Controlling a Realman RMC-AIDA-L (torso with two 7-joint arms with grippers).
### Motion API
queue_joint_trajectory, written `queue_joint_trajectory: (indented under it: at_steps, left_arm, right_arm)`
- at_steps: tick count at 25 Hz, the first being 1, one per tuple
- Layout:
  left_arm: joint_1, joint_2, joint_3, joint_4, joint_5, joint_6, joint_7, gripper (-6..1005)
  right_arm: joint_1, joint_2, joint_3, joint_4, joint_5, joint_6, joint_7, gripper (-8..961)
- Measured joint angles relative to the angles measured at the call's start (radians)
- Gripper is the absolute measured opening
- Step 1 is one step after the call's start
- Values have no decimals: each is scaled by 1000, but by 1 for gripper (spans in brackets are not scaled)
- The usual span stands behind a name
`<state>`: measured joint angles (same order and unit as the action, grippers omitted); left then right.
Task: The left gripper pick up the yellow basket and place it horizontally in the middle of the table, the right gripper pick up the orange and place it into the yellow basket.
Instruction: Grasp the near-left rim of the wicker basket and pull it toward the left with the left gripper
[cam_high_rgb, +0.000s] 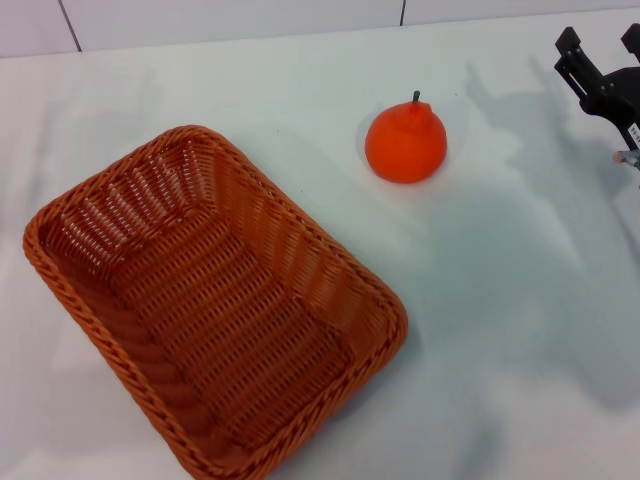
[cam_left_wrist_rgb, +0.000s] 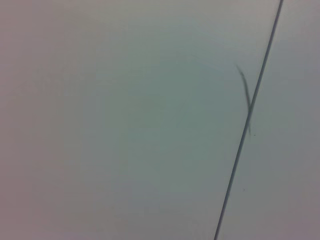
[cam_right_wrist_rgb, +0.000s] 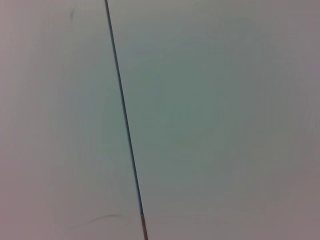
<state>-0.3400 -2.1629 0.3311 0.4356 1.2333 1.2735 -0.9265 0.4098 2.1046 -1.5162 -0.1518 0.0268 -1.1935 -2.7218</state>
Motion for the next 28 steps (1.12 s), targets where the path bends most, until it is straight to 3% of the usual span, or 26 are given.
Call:
queue_joint_trajectory:
  at_steps: [12,18,21,22,23,26,28]
  left_arm:
    - [3,1,4,1,1,4,-14,825]
    - [14,26,142,125,18,16,-287,824]
    - [13,68,243,233,96,26,-536,824]
    - [-10,111,289,275,183,45,-679,824]
    - [-10,111,289,275,183,45,-679,824]
    - [-74,182,328,300,347,107,-858,823]
    - [-124,215,336,305,470,148,-930,823]
  right_arm:
    - [0,0,-1,-2,-1,-1,19,917]
    - [-2,0,-11,-2,-1,-2,21,916]
    - [-1,0,-14,-2,-1,-2,21,916]
    - [0,0,-16,-2,-1,-2,22,916]
    - [0,0,-18,-2,-1,-2,22,916]
    - [3,0,-24,-2,-1,-1,23,917]
    - [5,0,-27,-2,-1,-2,24,917]
